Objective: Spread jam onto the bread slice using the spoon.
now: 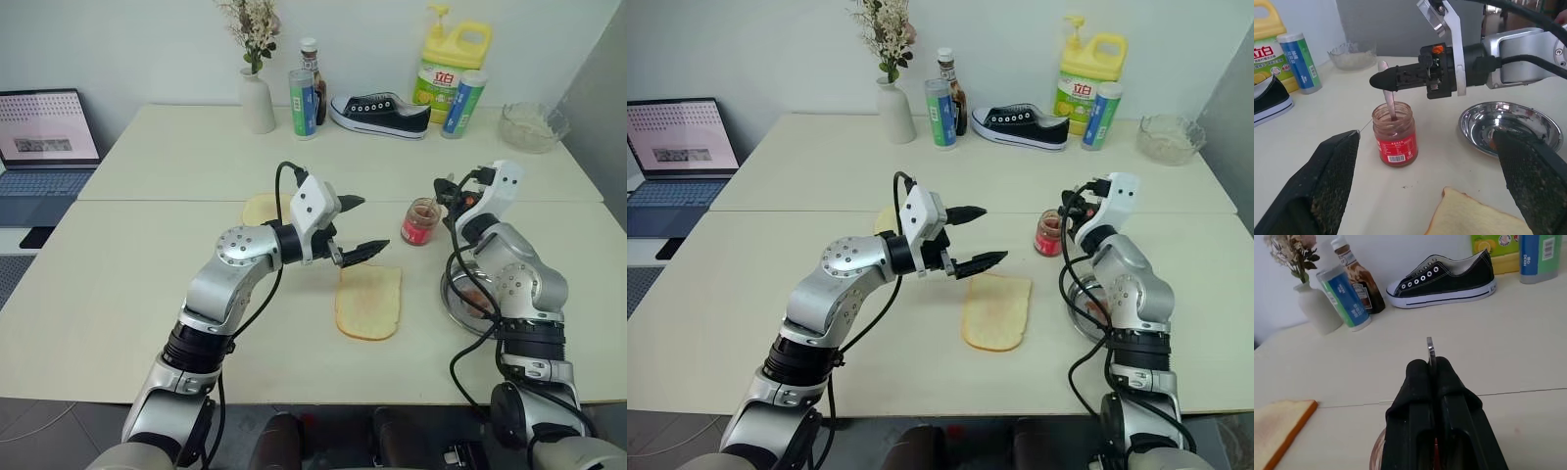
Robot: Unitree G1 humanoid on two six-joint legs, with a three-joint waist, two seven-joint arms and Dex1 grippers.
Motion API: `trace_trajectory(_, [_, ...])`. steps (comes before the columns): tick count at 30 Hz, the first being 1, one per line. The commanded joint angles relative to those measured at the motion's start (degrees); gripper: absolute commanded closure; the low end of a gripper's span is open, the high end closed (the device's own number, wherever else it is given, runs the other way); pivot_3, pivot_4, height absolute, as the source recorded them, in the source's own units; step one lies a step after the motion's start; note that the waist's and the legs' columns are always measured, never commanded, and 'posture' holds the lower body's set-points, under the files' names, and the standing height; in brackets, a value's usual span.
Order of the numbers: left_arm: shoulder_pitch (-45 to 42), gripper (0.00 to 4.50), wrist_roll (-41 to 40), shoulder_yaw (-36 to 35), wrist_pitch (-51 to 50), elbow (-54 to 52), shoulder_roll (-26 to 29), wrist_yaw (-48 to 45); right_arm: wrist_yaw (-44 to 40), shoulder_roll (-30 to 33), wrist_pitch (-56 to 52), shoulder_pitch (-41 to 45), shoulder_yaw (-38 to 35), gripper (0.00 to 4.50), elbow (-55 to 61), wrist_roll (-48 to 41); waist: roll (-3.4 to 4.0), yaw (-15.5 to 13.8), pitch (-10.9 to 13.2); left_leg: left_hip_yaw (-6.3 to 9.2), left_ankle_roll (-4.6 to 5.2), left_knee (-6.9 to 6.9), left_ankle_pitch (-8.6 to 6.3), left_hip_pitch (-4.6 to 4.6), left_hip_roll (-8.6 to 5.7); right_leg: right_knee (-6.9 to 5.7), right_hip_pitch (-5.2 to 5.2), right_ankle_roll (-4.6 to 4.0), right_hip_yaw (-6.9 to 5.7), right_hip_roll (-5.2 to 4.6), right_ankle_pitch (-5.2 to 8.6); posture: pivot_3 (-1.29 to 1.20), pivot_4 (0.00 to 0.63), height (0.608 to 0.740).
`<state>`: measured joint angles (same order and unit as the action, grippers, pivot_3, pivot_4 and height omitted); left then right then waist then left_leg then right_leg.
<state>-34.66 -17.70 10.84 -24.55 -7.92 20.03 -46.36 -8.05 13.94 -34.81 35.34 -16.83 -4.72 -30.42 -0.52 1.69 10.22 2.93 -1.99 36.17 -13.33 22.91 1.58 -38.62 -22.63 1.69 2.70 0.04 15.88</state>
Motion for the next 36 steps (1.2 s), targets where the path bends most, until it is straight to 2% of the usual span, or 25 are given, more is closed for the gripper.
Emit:
trace_trajectory(1, [-0.44, 0.00, 0.06, -0.64, 1.15, -1.37, -0.06, 0.30, 3.62, -1.49, -2.43, 2.99, -5.35, 4.47, 2.74, -5.53, 0.00, 0.02, 0.00, 0.00, 0.00, 0.00, 0.00, -0.01, 0.00, -0.03, 0.00, 0.00, 0.01, 0.00, 0.00, 0.00, 0.150, 0.740])
trace_trajectory(10, [-1.16, 0.00, 0.48, -0.80, 1.98, -0.03, 0.30, -0.25, 12.81, -4.80, -8.11, 5.74, -14.74, 4.47, 2.18, -16.80, 0.01, 0.10, 0.00, -0.02, 0.00, 0.03, 0.00, -0.01, 0.00, -0.23, -0.09, -0.02, 0.03, 0.02, 0.01, 0.00, 0.150, 0.740])
trace_trajectory(27, [-1.53, 0.00, 0.34, -1.16, 2.77, 0.93, 1.67, -2.64, 23.83, -7.43, -6.75, 8.08, -23.64, 4.47, 2.41, -35.59, 0.01, 0.15, 0.00, -0.07, 0.01, 0.02, 0.00, 0.07, 0.01, -0.28, -0.24, -0.02, 0.10, 0.05, 0.01, 0.00, 0.150, 0.740])
trace_trajectory(31, [0.08, 0.00, -0.29, -1.51, 3.28, -0.06, 6.18, -7.71, 25.92, -7.25, -9.73, 7.40, -21.95, 4.47, 8.62, -44.46, 0.04, 0.29, 0.00, -0.11, 0.01, 0.01, 0.00, 0.12, 0.03, -0.32, -0.35, -0.03, 0.15, 0.08, 0.02, 0.00, 0.150, 0.740])
trace_trajectory(36, [4.46, 0.00, -3.89, -2.31, 1.25, -4.70, 14.02, -15.61, 29.50, -4.83, -15.54, 4.11, -14.68, 4.47, 19.89, -55.41, 0.08, 0.82, -0.01, -0.16, 0.02, -0.08, 0.00, 0.19, 0.13, -0.38, -0.55, -0.18, 0.24, 0.18, 0.10, 0.00, 0.150, 0.740])
